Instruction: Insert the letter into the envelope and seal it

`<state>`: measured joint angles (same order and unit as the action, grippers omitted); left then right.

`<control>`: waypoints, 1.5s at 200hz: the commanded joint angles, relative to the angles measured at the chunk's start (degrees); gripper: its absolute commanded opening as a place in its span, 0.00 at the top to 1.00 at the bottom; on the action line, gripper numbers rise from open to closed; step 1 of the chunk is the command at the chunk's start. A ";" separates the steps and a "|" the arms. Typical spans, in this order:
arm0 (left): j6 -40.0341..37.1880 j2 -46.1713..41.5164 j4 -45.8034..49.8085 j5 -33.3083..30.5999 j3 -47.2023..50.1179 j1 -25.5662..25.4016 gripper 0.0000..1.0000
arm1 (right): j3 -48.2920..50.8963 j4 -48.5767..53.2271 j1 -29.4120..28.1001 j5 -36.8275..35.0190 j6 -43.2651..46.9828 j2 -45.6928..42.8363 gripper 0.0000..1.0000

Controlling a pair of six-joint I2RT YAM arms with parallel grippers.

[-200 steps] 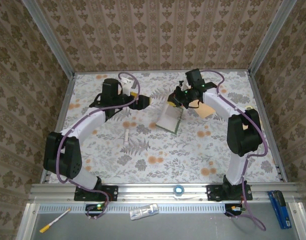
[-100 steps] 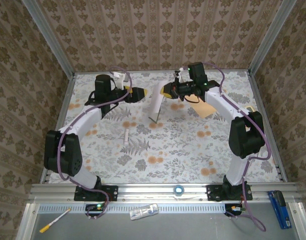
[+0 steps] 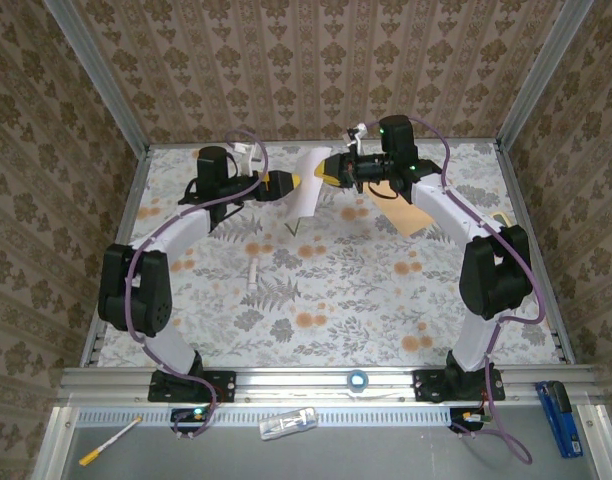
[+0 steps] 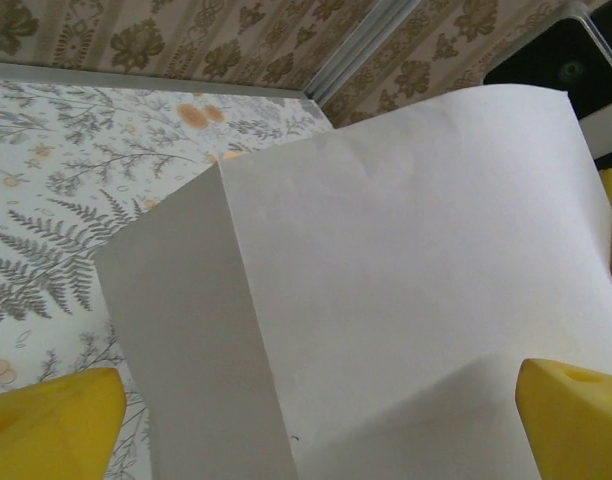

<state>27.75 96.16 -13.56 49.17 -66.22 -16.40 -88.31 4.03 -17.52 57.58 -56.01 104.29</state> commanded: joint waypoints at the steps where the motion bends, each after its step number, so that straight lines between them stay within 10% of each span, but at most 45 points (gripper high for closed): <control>1: 3.32 0.45 -4.01 4.82 -2.25 0.42 0.00 | -1.57 -3.67 -0.41 2.62 -0.97 -1.58 1.00; 300: 21.12 1.27 -24.94 13.71 0.38 0.41 0.20 | 4.73 -13.69 2.40 3.59 -2.91 -0.12 1.00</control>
<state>48.40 98.96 -36.49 61.36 -66.35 -16.03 -84.71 -9.19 -15.29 59.86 -60.20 104.29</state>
